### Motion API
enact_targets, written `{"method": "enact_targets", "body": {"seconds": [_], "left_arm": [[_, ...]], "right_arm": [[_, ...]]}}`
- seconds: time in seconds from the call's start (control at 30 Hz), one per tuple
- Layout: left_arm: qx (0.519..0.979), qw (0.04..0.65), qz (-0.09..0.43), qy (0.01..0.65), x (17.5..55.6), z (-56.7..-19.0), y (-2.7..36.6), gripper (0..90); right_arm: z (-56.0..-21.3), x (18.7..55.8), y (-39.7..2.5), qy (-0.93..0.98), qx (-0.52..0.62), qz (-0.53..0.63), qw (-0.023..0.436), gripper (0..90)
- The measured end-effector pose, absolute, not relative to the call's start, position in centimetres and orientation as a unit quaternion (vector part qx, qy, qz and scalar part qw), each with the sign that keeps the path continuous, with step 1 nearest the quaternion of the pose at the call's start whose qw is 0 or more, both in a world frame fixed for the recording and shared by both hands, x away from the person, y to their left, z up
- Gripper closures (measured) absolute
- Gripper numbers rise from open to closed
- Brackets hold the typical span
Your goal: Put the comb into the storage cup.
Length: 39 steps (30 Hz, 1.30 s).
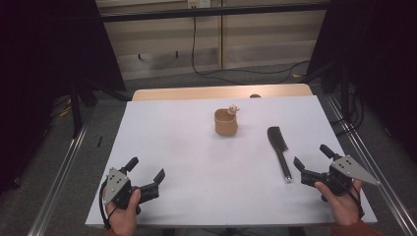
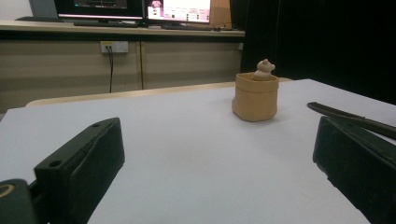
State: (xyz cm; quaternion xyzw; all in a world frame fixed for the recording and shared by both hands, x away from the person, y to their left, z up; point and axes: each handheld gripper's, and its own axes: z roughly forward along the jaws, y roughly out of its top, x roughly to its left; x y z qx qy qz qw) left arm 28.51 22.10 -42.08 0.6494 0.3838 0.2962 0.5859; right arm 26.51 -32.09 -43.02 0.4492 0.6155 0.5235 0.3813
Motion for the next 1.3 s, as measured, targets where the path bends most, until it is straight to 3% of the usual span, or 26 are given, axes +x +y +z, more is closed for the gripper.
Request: {"method": "enact_targets", "body": {"seconds": [0.43, 0.87, 1.3], "left_arm": [[0.654, 0.584, 0.292, 0.382, 28.6, -42.1, 22.0, 1.9], [0.654, 0.585, 0.289, 0.382, 28.7, -42.1, 22.0, 1.9], [0.655, 0.586, 0.287, 0.382, 28.8, -42.2, 21.9, 1.9]], "right_arm": [[-42.4, 28.5, -31.3, 0.616, 0.445, 0.533, 0.372, 1.3], [-41.5, 31.0, -30.6, 0.658, 0.455, 0.502, 0.328, 1.8], [-40.5, 33.2, -30.1, 0.698, 0.491, 0.456, 0.254, 3.6]]}}
